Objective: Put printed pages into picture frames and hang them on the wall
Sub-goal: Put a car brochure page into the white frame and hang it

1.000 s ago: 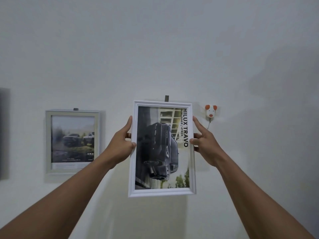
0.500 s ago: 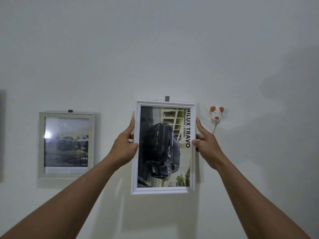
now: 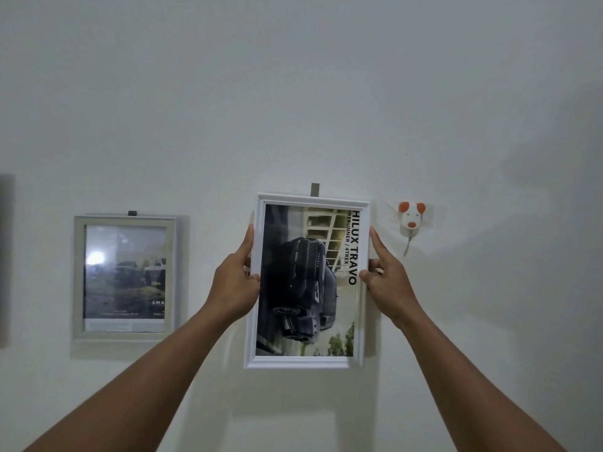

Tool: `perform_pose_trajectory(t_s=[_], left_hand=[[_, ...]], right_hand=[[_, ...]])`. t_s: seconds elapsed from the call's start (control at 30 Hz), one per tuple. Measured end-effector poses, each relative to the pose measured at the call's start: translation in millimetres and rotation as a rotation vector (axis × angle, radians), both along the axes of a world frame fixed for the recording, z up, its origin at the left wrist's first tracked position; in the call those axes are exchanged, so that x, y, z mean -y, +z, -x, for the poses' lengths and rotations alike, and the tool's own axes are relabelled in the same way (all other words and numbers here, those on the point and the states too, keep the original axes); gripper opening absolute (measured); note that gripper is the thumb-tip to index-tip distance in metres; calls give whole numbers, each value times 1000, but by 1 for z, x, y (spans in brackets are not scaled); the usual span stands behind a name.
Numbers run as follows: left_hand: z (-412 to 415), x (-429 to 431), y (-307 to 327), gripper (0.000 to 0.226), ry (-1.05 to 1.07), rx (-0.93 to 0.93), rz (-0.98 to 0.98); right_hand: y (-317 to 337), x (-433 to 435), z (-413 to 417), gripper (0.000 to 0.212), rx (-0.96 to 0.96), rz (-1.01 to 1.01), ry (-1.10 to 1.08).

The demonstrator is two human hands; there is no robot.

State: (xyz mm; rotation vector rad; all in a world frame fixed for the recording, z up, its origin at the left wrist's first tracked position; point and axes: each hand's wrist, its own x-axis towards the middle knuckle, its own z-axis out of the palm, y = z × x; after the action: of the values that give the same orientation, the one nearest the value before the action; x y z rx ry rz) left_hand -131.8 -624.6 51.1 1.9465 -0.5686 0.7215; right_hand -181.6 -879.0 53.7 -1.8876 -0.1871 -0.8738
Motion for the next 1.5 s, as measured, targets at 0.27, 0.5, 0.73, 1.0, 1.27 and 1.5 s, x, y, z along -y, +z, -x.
perform_pose_trajectory(t_s=[0.27, 0.5, 0.73, 1.0, 1.27, 1.5], left_hand=[[-3, 10, -5, 90, 46, -3, 20], [-5, 15, -5, 91, 68, 9, 19], [-10, 16, -5, 93, 122, 26, -34], [-19, 16, -6, 95, 154, 59, -59], [-17, 10, -4, 92, 365, 185, -184], [-19, 7, -6, 93, 356, 199, -207]], right_hand=[[-1, 7, -3, 75, 23, -10, -36], [-3, 10, -8, 75, 31, 3, -62], [-7, 8, -10, 73, 56, 68, -159], [-16, 5, -23, 77, 117, 218, -320], [-25, 4, -28, 66, 101, 338, -418], [-25, 6, -31, 69, 76, 345, -397]])
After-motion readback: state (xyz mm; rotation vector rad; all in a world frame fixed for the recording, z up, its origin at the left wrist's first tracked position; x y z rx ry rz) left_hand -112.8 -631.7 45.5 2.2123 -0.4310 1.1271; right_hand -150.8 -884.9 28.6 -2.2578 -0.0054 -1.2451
